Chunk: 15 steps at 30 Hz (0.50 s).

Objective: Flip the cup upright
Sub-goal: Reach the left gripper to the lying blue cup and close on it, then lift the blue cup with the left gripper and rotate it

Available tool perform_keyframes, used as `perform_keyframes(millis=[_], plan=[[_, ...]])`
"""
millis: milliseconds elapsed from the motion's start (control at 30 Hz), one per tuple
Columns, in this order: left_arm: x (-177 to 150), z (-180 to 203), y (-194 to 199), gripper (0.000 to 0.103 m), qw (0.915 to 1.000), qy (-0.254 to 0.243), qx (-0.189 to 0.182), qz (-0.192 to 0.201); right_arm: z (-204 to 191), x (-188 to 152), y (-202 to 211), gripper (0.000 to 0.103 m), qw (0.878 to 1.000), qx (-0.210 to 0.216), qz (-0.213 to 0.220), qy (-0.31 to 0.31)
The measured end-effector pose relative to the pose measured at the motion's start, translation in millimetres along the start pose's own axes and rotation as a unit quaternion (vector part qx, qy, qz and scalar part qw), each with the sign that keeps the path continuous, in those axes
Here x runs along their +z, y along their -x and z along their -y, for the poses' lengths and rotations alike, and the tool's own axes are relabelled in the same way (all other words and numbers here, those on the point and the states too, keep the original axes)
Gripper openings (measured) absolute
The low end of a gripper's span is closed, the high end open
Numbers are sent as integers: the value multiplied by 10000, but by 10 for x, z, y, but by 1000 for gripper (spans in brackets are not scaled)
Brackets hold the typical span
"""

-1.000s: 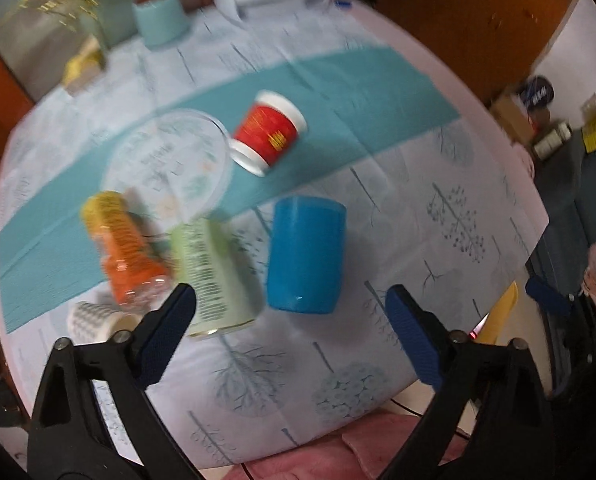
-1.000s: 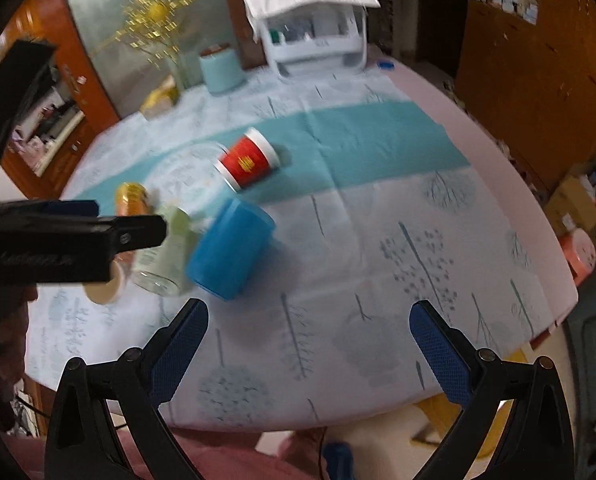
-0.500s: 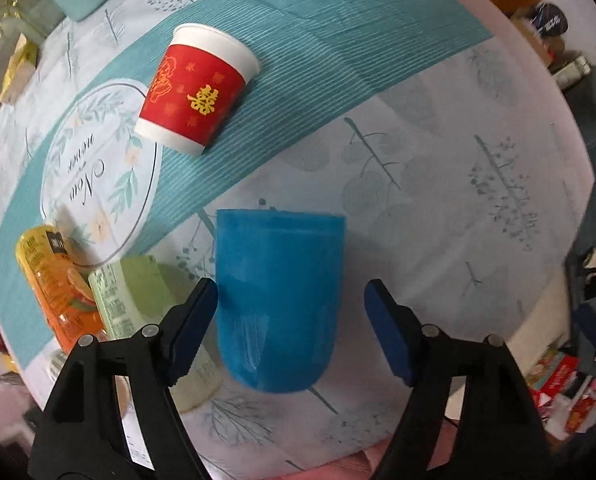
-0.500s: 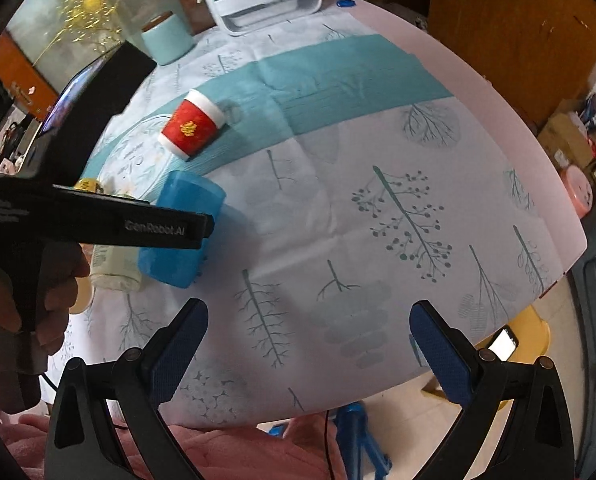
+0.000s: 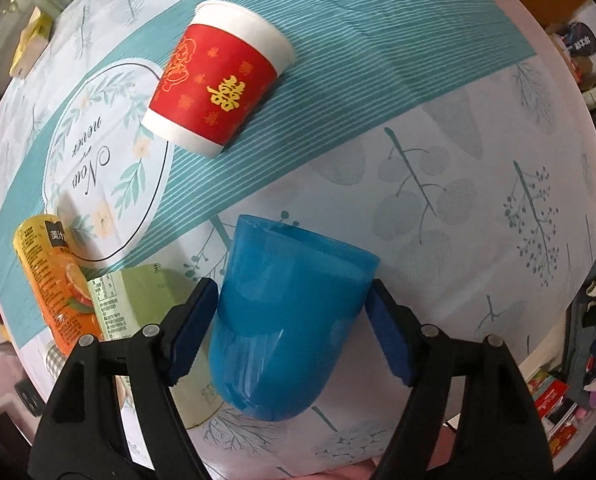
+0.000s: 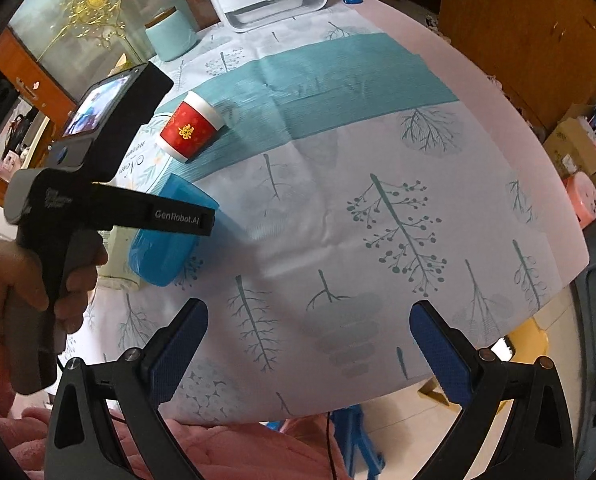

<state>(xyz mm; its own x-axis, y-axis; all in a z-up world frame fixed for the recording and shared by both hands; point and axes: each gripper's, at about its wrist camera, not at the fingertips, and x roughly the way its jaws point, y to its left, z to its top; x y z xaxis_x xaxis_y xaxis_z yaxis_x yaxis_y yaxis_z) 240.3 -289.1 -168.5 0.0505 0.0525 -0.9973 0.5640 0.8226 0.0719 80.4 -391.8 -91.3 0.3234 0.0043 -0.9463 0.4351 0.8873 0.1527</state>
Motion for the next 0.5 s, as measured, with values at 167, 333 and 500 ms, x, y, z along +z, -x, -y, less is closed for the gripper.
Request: perform_keyframes(millis=[167, 333, 500], plan=[[-2, -77, -10, 72, 9995, 214, -33, -208, 33, -27, 172, 102, 9998, 16, 161, 73], [-187, -235, 118, 71, 9988, 377, -253, -209, 38, -75, 359, 102, 9993, 151, 292, 167], [-475, -376, 281, 70, 9977, 556, -395, -24, -61, -218, 480, 102, 9979, 243, 488, 341]])
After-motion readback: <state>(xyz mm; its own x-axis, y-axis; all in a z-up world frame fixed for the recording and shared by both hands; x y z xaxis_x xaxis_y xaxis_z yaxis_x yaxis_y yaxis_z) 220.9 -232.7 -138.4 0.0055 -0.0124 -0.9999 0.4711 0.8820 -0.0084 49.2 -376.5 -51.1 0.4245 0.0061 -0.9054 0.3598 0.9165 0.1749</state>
